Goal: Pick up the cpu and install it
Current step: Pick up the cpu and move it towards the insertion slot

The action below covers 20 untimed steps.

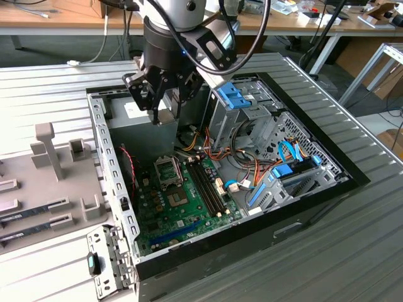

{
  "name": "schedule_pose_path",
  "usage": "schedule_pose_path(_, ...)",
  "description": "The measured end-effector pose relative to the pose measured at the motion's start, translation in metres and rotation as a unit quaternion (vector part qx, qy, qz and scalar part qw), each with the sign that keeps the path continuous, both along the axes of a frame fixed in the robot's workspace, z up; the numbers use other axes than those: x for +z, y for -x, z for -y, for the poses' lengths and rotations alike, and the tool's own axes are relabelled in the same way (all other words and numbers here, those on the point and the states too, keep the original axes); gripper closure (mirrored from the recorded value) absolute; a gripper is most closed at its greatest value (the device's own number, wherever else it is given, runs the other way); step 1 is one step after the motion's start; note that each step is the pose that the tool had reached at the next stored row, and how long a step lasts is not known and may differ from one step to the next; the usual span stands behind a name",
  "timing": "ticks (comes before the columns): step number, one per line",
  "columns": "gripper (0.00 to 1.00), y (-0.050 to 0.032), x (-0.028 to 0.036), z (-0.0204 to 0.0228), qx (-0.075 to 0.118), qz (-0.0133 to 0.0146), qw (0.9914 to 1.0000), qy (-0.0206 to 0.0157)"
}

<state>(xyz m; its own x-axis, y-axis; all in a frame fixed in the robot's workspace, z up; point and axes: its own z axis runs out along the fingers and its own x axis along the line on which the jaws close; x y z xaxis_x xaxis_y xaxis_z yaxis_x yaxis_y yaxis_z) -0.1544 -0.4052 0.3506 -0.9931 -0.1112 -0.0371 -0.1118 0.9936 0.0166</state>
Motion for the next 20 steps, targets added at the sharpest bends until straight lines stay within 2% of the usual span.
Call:
schedule_pose_path(8,0.53,0.0,-0.0044,0.0065,0.0,0.0,1.0,0.0)
schedule_pose_path(20,0.53,0.0,-0.0099,0.0137,-0.001,0.0,1.0,0.0)
